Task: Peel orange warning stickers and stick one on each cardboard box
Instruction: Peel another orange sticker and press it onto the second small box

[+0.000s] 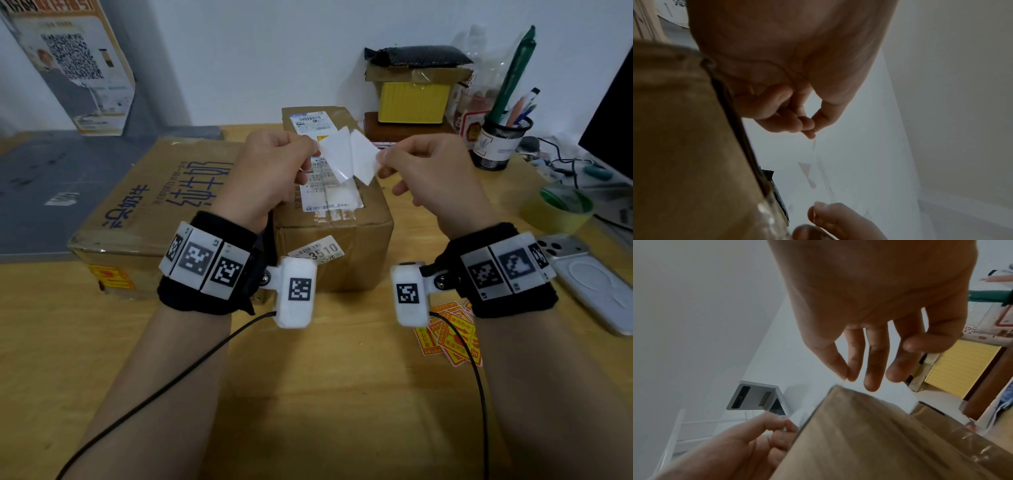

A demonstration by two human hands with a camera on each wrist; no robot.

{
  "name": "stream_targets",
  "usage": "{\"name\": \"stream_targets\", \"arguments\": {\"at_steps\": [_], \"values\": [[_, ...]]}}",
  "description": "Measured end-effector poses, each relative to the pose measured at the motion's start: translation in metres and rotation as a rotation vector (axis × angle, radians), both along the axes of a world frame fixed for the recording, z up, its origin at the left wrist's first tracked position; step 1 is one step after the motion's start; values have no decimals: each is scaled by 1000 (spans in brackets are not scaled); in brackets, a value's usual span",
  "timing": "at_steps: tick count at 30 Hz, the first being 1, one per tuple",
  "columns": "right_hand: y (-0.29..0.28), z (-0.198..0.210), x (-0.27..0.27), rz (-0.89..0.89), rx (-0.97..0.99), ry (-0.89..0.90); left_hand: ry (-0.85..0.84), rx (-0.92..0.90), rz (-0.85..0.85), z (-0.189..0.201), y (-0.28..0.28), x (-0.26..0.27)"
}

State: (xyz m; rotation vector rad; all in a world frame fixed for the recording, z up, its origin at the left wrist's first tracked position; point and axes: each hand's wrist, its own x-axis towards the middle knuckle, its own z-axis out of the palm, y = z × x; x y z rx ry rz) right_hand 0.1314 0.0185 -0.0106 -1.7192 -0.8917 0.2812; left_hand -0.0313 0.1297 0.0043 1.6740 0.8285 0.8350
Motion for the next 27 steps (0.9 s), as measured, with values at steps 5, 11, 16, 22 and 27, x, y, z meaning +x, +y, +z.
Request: {"name": "stream_targets", "arguments": {"at_steps": [5,11,16,22,27], "values": [[-6,5,10,-159,47,12,-18,10,24,0,-2,2],[-14,13,11,-188,92,15,-24,-19,13,-1,-9,5],[-22,20,14,-237,50,-46,46,-43,-20,5,-31,15],[-32,29,21,-275,45,-91,114,-147,-178,19,-52,41],[-37,28,23,-277,7,-113,126,-161,-190,21,-55,46]]}}
